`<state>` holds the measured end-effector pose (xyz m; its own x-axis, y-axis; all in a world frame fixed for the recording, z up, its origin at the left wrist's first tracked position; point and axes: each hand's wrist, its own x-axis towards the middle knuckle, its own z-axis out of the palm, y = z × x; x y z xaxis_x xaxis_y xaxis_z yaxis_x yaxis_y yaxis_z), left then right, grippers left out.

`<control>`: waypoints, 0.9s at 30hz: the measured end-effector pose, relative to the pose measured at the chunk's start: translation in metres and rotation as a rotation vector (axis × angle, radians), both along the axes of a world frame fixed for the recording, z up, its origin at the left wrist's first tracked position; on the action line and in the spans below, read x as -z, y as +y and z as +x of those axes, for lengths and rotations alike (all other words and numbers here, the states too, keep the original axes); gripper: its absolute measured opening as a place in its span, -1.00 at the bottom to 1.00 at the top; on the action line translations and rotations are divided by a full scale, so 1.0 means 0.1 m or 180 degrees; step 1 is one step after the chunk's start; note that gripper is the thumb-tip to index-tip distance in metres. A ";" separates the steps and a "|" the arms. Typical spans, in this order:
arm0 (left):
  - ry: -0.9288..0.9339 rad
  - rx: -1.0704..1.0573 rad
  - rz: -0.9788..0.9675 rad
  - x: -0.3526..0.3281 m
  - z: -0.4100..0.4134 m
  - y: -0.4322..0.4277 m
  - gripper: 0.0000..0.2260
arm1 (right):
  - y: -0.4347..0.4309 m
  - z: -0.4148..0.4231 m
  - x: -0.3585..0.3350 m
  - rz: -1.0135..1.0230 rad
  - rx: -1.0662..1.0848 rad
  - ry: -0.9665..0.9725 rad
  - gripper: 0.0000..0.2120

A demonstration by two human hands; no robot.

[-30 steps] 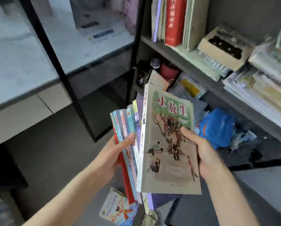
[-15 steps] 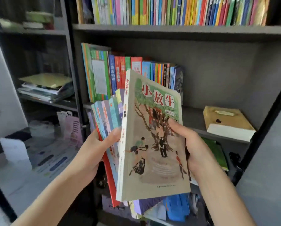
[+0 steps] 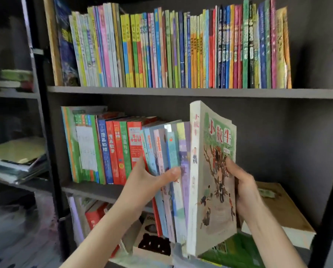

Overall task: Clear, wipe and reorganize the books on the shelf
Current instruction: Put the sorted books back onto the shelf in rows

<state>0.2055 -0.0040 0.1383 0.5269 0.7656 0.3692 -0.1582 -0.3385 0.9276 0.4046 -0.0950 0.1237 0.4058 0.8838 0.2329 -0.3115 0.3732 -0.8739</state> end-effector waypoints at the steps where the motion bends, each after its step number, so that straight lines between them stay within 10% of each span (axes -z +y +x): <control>1: 0.0036 0.0067 0.0071 -0.03 0.09 0.07 -0.45 | 0.08 0.09 0.04 0.0111 0.0021 0.0028 -0.44; 12: 0.0354 0.0546 0.0560 0.14 0.80 0.86 -0.38 | 0.65 0.80 0.31 0.0728 0.0621 -0.0129 -0.47; 27: 0.0971 0.0157 0.1167 0.38 1.15 1.07 -0.29 | 0.55 0.96 0.36 -0.0776 0.1468 -0.1150 -0.33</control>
